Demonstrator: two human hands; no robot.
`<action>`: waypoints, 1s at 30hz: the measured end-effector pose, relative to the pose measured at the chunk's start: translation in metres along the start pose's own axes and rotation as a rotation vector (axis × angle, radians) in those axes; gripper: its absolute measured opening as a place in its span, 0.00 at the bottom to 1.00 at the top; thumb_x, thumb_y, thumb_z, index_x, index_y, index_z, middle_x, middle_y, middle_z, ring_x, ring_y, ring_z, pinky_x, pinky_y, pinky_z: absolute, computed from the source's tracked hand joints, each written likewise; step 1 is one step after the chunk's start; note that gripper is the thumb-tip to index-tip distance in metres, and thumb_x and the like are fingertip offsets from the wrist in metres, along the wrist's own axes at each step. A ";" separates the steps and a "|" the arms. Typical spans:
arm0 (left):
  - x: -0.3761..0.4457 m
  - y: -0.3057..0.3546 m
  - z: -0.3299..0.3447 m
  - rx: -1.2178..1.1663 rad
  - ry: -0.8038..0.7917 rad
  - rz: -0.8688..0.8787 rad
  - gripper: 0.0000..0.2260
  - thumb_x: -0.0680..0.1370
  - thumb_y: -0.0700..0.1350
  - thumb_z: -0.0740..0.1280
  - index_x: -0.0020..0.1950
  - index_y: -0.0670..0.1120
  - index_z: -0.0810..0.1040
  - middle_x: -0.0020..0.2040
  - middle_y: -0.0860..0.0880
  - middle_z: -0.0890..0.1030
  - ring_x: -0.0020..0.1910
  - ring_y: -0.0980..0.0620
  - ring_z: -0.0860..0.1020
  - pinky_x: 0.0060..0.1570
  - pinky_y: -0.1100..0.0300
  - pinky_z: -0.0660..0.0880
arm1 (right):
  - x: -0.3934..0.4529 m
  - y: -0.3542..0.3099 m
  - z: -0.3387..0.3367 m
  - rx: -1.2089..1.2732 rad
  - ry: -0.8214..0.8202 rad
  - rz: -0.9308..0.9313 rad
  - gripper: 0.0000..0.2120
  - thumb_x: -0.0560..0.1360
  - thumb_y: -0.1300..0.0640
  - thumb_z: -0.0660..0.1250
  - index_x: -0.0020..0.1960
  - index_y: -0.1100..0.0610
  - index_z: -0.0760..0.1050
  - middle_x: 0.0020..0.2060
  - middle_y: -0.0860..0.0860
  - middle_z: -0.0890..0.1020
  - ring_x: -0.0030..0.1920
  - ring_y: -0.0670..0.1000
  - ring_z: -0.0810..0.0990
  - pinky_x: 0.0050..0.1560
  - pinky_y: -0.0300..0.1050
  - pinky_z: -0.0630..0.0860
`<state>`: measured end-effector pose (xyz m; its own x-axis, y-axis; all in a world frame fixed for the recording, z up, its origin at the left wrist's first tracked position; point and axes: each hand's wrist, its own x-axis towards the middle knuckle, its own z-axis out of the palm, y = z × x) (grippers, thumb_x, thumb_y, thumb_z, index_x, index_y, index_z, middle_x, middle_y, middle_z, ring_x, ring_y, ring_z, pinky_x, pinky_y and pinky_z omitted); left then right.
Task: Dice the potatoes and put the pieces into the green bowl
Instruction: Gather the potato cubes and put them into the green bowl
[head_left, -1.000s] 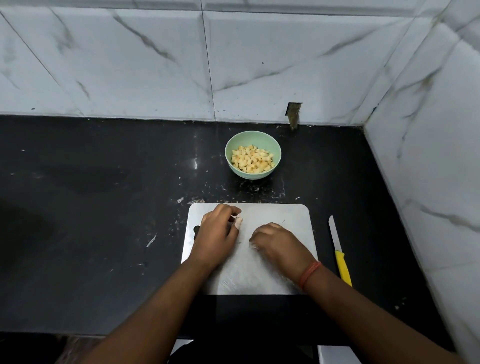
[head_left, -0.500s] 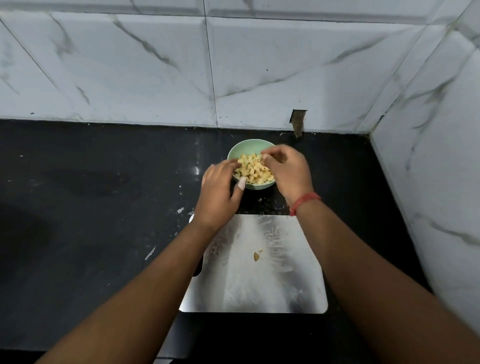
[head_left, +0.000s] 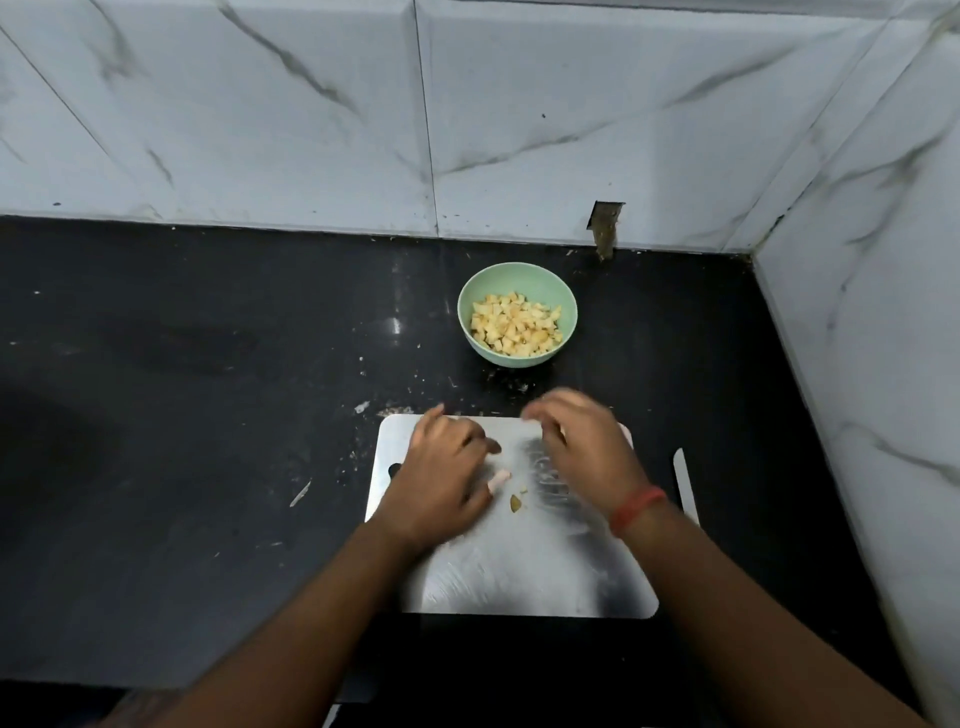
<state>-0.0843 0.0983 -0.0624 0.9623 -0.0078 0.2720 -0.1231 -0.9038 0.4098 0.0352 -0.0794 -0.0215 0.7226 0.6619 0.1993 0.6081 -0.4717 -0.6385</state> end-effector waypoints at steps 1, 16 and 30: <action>-0.007 0.003 0.004 -0.001 -0.027 0.046 0.17 0.81 0.59 0.62 0.56 0.48 0.80 0.50 0.51 0.74 0.51 0.48 0.74 0.72 0.40 0.62 | -0.014 0.004 0.004 -0.047 -0.074 -0.023 0.12 0.75 0.67 0.64 0.53 0.56 0.82 0.49 0.48 0.80 0.52 0.49 0.77 0.55 0.34 0.69; -0.018 0.025 0.026 0.170 -0.062 0.016 0.11 0.74 0.49 0.77 0.46 0.49 0.76 0.45 0.52 0.72 0.45 0.50 0.68 0.54 0.48 0.73 | -0.050 0.001 0.024 -0.303 -0.269 -0.013 0.05 0.74 0.62 0.64 0.44 0.52 0.74 0.42 0.48 0.74 0.47 0.52 0.71 0.44 0.48 0.72; -0.004 0.031 0.008 0.107 -0.067 0.085 0.06 0.75 0.45 0.71 0.48 0.49 0.75 0.42 0.52 0.77 0.43 0.50 0.76 0.67 0.42 0.69 | -0.027 -0.012 0.001 0.242 0.152 0.378 0.08 0.74 0.62 0.70 0.48 0.52 0.73 0.39 0.48 0.76 0.38 0.44 0.75 0.42 0.42 0.77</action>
<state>-0.0899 0.0669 -0.0576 0.9640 -0.1120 0.2413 -0.1821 -0.9390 0.2918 0.0079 -0.0913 -0.0206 0.9294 0.3688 0.0141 0.2120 -0.5022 -0.8384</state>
